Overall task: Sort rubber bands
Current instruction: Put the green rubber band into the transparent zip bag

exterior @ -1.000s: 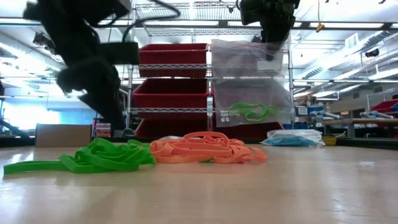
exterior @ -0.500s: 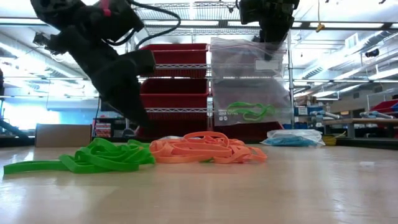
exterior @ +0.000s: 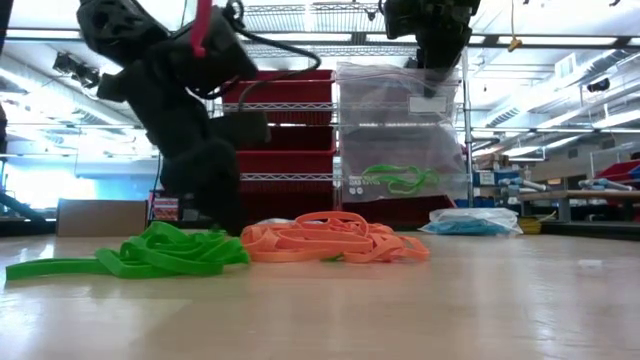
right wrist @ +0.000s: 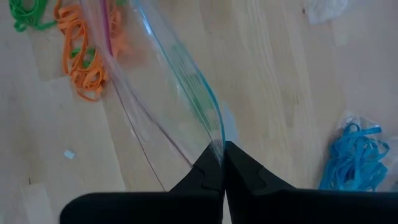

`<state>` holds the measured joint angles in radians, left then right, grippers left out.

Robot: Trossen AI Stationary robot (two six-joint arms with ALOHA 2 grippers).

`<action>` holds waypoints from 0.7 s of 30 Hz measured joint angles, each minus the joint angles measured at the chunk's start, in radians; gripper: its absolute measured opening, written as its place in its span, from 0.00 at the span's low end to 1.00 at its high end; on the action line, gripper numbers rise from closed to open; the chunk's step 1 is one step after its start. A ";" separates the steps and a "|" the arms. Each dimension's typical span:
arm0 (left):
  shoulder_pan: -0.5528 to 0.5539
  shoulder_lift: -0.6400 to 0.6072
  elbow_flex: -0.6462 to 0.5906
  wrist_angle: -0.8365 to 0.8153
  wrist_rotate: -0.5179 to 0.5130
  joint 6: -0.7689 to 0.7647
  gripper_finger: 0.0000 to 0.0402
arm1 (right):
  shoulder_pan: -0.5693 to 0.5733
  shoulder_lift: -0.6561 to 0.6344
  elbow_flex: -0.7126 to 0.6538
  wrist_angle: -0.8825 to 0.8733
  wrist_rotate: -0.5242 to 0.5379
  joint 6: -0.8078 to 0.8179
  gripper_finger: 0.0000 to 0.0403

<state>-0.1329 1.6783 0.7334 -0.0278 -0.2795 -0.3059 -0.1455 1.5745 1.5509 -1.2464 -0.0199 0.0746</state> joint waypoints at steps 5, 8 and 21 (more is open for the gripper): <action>0.006 -0.002 0.068 -0.059 -0.011 0.056 0.01 | 0.000 0.000 0.000 -0.001 0.000 0.000 0.00; -0.014 -0.024 0.146 -0.144 0.042 0.070 0.01 | 0.000 0.000 0.000 -0.010 0.000 0.000 0.00; -0.131 -0.158 0.637 -0.432 0.052 0.302 0.00 | 0.009 0.000 0.000 0.001 0.000 0.003 0.00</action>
<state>-0.2638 1.5201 1.3704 -0.4602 -0.2272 -0.0035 -0.1370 1.5749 1.5509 -1.2453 -0.0196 0.0780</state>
